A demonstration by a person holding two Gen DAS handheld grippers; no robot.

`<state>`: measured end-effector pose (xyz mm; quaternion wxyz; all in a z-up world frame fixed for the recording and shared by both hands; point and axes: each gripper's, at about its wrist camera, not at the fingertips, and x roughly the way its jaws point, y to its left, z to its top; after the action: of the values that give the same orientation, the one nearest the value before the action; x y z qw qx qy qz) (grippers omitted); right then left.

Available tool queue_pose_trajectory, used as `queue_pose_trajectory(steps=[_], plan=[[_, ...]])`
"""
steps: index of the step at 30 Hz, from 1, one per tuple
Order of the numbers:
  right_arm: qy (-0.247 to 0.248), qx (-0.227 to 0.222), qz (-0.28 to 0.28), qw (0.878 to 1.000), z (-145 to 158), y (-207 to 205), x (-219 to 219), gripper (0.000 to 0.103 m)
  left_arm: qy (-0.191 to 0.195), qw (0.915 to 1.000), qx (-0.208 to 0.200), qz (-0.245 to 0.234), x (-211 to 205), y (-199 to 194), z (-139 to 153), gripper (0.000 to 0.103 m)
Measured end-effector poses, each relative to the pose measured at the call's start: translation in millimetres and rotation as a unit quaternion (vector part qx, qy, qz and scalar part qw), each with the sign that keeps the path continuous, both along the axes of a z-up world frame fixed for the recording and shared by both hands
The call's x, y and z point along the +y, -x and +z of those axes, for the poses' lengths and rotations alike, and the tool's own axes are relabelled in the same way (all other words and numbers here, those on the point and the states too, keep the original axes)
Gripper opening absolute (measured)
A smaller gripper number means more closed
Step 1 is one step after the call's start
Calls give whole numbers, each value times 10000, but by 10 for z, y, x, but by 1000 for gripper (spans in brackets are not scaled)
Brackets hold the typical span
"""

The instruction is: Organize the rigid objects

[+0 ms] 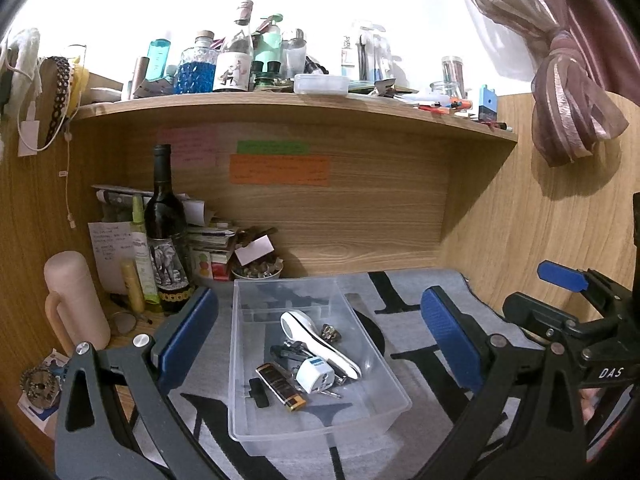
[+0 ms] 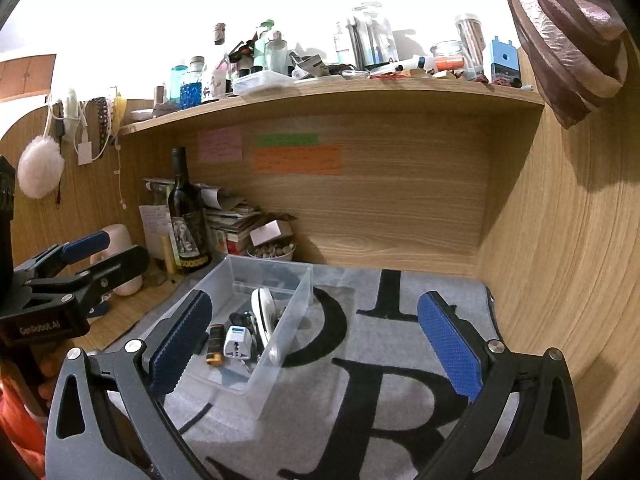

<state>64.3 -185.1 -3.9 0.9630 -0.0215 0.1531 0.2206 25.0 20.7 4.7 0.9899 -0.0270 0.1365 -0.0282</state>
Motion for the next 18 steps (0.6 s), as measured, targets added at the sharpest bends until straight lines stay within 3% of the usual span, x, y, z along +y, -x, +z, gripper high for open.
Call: queue_pose_trajectory(steps=[18], plan=[[6, 6, 22, 10000, 1, 4, 11, 103, 32, 10000, 50, -28, -4, -53, -22, 103]])
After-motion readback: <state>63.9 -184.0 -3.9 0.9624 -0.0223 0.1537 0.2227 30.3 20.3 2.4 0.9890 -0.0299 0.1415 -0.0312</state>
